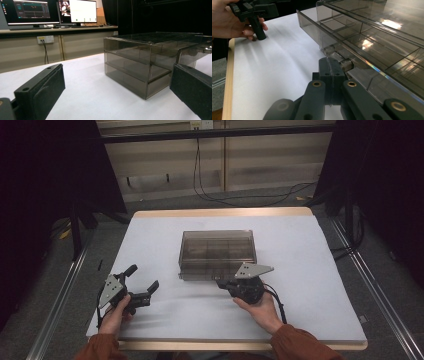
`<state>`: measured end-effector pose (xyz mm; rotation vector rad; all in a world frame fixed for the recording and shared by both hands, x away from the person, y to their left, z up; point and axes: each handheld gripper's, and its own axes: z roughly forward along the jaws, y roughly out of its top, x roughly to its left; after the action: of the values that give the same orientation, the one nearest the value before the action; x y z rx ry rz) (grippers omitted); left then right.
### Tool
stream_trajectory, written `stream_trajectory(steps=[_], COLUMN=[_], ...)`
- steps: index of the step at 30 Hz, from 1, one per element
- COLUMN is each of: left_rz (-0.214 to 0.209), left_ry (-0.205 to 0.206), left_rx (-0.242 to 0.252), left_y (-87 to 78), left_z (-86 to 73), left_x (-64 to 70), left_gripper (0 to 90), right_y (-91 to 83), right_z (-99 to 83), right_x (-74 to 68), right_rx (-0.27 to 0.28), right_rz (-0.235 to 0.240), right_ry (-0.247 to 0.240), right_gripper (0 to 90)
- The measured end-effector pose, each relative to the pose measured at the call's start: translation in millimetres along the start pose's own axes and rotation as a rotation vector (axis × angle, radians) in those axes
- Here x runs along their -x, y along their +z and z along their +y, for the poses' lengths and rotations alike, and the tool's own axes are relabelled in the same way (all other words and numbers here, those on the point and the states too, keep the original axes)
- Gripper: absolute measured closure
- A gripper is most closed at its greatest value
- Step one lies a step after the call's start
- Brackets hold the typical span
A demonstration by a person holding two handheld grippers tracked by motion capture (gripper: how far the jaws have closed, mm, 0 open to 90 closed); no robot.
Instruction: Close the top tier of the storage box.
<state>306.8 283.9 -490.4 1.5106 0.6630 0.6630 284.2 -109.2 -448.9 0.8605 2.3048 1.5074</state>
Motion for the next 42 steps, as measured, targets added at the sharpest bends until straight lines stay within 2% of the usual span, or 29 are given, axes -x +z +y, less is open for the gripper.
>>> stream_trajectory(steps=[42], left_rz=[0.002], left_ry=[0.006], left_rx=[0.0], left_y=[-0.1], left_z=[0.1], left_x=[-0.4], left_gripper=[0.0], right_y=[8.7], right_z=[3.9], right_x=[7.3], right_rx=[0.0], right_rz=[-0.019], right_ry=[0.003], right_gripper=[90.0])
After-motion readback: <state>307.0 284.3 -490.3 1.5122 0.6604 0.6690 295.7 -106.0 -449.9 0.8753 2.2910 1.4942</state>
